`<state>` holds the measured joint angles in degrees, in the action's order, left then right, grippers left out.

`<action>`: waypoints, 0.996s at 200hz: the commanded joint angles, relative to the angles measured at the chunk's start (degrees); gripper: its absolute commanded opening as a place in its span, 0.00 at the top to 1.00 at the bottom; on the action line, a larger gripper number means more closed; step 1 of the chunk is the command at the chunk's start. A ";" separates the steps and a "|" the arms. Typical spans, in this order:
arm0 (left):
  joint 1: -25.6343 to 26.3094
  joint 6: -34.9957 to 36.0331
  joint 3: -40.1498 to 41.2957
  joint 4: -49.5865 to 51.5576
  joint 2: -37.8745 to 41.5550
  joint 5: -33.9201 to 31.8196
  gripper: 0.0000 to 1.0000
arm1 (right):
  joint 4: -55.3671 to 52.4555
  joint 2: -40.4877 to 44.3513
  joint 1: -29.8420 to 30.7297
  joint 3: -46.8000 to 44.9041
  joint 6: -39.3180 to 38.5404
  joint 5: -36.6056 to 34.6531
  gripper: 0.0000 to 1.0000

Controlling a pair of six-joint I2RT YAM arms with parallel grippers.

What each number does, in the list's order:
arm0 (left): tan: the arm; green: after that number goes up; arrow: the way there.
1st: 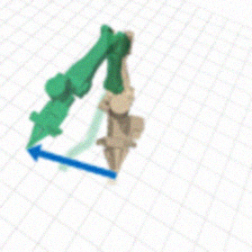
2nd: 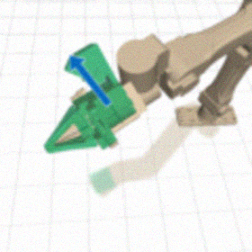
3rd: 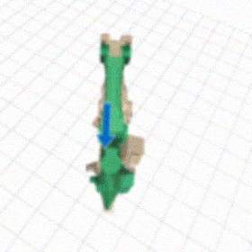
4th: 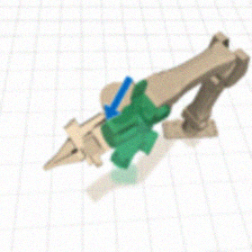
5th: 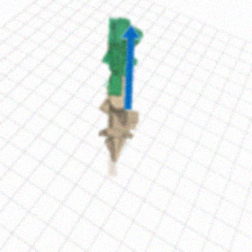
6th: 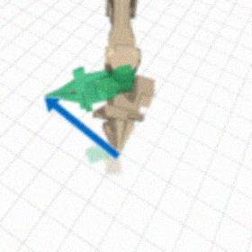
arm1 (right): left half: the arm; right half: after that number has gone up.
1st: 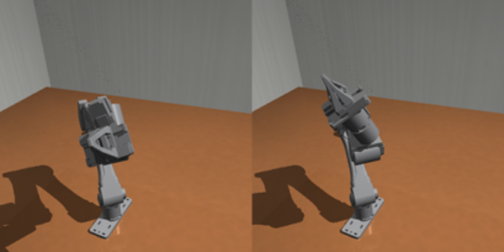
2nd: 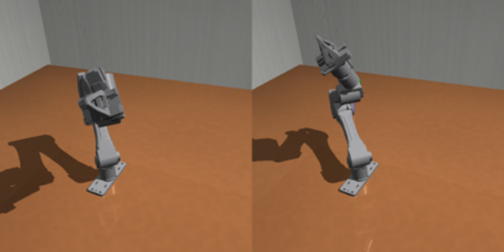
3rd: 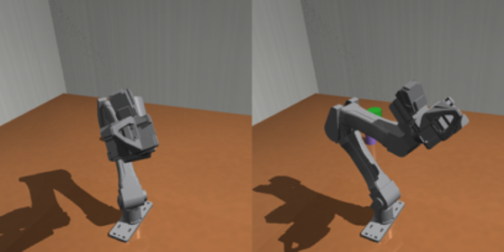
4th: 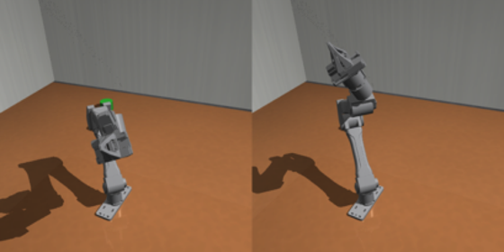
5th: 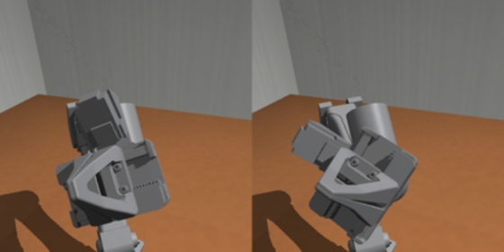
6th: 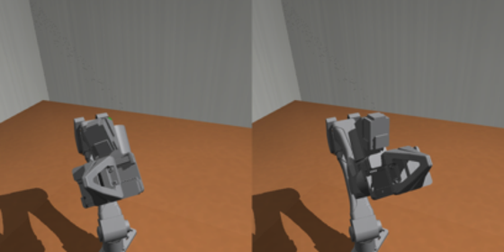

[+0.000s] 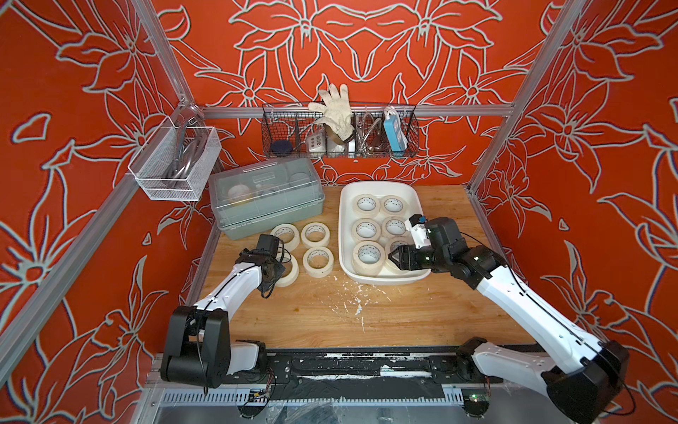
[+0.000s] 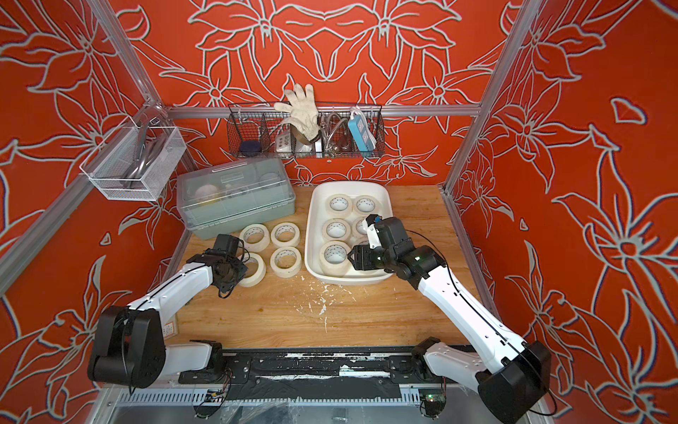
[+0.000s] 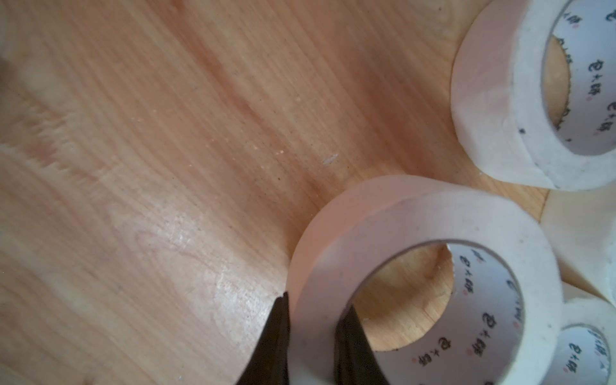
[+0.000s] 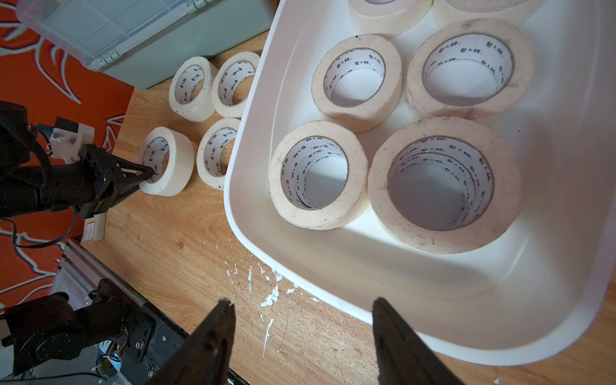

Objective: Take out the art tape in the storage box
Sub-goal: Place the art tape at the center of the board.

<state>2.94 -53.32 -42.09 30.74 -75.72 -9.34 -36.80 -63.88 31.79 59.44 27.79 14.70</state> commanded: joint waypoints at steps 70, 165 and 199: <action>-0.65 0.09 -2.00 -7.09 -6.33 -2.19 1.00 | 0.32 -0.44 -0.42 -1.26 -0.41 0.00 0.31; -2.41 3.22 -7.05 -6.84 -11.92 3.16 0.63 | -1.33 -0.69 -0.81 -0.14 -0.98 -3.98 0.32; -2.41 3.72 -7.86 -5.71 -10.34 3.46 0.48 | -1.13 -1.02 -1.05 -0.05 -1.25 -2.75 0.32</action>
<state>0.73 -50.37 -48.69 24.18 -87.48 -6.33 -37.28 -64.55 31.33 58.96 27.55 12.45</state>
